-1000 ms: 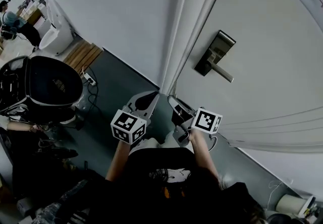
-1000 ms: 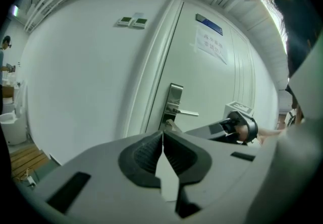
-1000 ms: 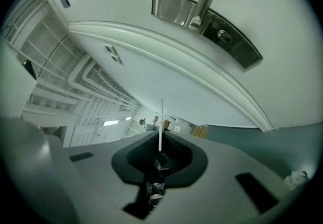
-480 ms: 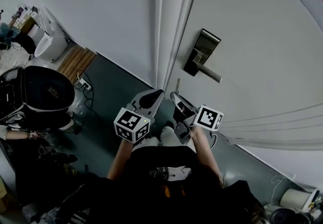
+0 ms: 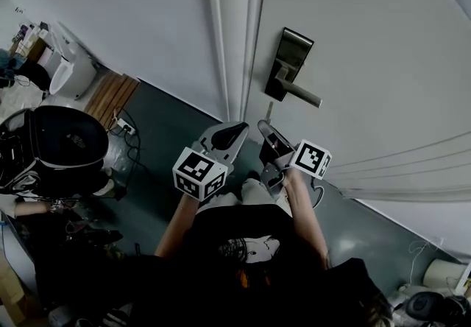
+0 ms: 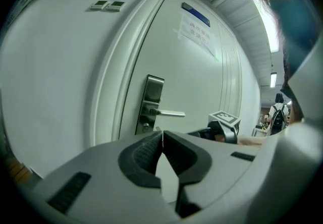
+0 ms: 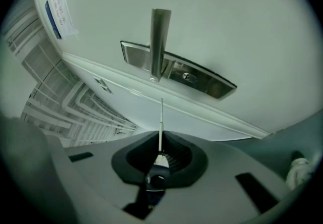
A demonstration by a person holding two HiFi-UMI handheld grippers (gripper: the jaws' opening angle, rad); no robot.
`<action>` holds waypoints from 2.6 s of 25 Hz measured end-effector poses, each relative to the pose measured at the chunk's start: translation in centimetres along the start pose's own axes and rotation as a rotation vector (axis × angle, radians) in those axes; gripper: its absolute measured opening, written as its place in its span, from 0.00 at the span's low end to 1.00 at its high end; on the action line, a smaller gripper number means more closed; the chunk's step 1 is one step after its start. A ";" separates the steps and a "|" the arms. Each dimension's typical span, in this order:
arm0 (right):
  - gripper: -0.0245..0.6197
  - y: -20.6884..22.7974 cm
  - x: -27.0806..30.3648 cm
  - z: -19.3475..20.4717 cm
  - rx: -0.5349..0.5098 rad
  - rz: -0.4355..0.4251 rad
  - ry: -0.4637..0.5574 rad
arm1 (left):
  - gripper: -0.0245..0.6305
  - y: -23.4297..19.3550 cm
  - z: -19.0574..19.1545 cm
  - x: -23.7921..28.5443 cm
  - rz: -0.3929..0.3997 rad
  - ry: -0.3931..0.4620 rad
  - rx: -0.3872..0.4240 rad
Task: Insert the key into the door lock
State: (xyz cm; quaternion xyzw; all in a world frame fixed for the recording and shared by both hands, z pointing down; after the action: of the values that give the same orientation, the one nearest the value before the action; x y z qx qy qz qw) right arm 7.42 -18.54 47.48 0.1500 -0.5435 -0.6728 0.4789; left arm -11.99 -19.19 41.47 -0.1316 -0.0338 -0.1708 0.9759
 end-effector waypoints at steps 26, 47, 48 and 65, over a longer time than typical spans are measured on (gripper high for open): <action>0.07 4.0 5.1 -3.5 0.187 -0.096 0.126 | 0.06 -0.4 1.7 -1.8 0.114 -0.062 0.126; 0.07 4.2 5.7 -4.5 0.403 -0.253 0.092 | 0.06 -1.0 0.7 0.3 0.122 -0.089 0.116; 0.07 4.2 5.8 -4.4 0.416 -0.267 0.097 | 0.06 -1.0 0.7 0.4 0.122 -0.093 0.116; 0.07 4.8 6.4 -5.0 0.514 -0.237 0.189 | 0.06 -1.9 0.3 -0.9 0.023 -0.093 0.089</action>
State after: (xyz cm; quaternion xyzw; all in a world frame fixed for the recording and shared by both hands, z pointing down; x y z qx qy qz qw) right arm 10.12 -26.43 51.88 0.3910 -0.6277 -0.5473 0.3919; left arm -13.45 -20.52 42.13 -0.0965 -0.0849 -0.1517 0.9800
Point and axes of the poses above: the fingertips, and each gripper's own axes: x forward along the fingers, y to its right, z out of its underside, the point moved 10 cm from there along -x, backward along the fingers, and after that the axes turned 14 degrees about z, right-handed, at the moved point
